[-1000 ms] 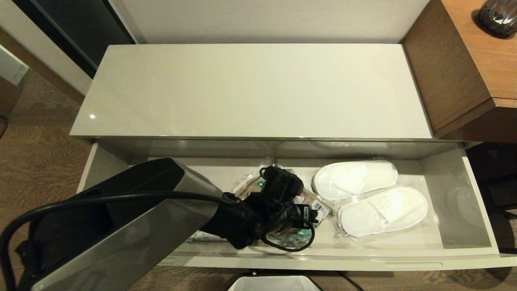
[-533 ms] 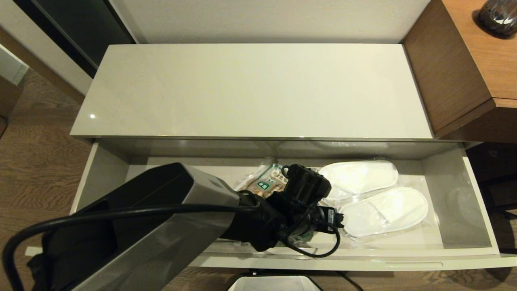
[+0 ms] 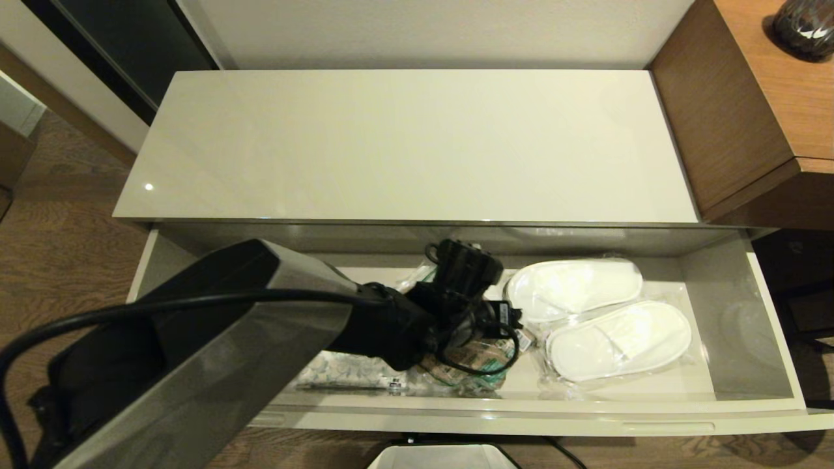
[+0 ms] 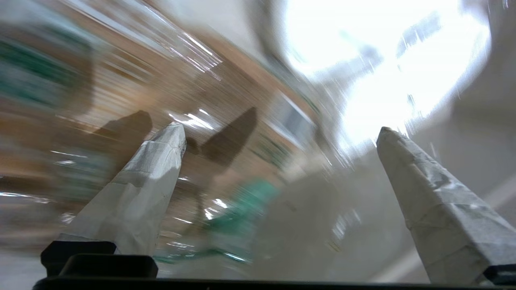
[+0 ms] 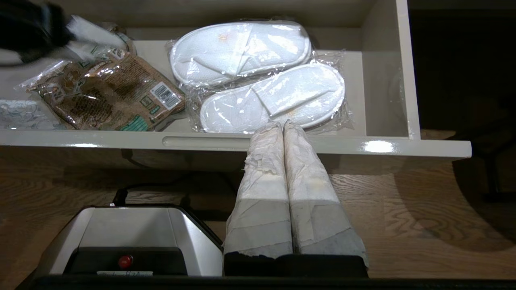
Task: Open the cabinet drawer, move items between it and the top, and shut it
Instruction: Take out the tissue from the drawer
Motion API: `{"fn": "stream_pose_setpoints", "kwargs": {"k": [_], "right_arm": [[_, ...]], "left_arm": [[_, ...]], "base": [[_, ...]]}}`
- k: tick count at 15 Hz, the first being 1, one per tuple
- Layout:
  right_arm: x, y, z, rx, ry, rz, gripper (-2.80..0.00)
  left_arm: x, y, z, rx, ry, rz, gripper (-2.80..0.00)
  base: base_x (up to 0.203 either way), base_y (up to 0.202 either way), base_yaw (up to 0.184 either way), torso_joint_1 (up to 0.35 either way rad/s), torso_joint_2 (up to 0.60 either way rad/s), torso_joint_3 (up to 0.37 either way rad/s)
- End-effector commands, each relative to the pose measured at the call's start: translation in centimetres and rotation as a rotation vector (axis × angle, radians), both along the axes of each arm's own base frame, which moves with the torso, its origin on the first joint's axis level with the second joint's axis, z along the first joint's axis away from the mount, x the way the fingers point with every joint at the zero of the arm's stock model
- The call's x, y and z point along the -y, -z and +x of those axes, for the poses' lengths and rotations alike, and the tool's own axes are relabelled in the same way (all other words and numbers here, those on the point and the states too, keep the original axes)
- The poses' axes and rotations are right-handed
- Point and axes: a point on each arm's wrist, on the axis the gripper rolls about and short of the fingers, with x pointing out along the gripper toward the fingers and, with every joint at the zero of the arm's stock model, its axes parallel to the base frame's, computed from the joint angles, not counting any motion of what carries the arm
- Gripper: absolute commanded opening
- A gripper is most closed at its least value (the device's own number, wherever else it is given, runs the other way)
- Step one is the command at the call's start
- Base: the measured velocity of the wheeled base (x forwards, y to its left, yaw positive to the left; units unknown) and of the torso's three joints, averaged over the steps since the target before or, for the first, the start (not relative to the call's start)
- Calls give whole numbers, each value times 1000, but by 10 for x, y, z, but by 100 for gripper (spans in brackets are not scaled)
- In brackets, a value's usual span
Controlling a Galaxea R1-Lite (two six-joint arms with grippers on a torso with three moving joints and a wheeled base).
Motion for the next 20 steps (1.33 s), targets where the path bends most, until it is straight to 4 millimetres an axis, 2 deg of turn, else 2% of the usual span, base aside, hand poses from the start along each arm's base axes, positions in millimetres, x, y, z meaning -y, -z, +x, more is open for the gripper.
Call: {"fn": "stream_pose_setpoints", "kwargs": {"k": [1,3,7,9,11,13,15,20], "right_arm": [[0,0,0,-2,1,0,-280],[0,0,0,-2,1,0,-280],[0,0,0,-2,1,0,-280],[0,0,0,-2,1,0,-280],[0,0,0,-2,1,0,-280],[0,0,0,-2,1,0,-280],[0,0,0,-2,1,0,-280],[0,0,0,-2,1,0,-280]], "left_arm": [[-52,-42,25,53,-144,-35,0],[-109,-66,37,64,-277,-33,0],[-188,-44,13,-54,-435,68,0],[-227,-41,8,-83,-549,85,0],[-242,-39,-2,-96,-609,146,0],[-258,-20,-18,-166,-656,220,0],[-273,-5,-17,-218,-708,252,0],[-278,37,-6,-321,-777,342,0]], "base": [[0,0,0,0,0,0],[0,0,0,0,0,0],[0,0,0,0,0,0],[0,0,0,0,0,0],[0,0,0,0,0,0],[0,0,0,0,0,0],[0,0,0,0,0,0],[0,0,0,0,0,0]]}}
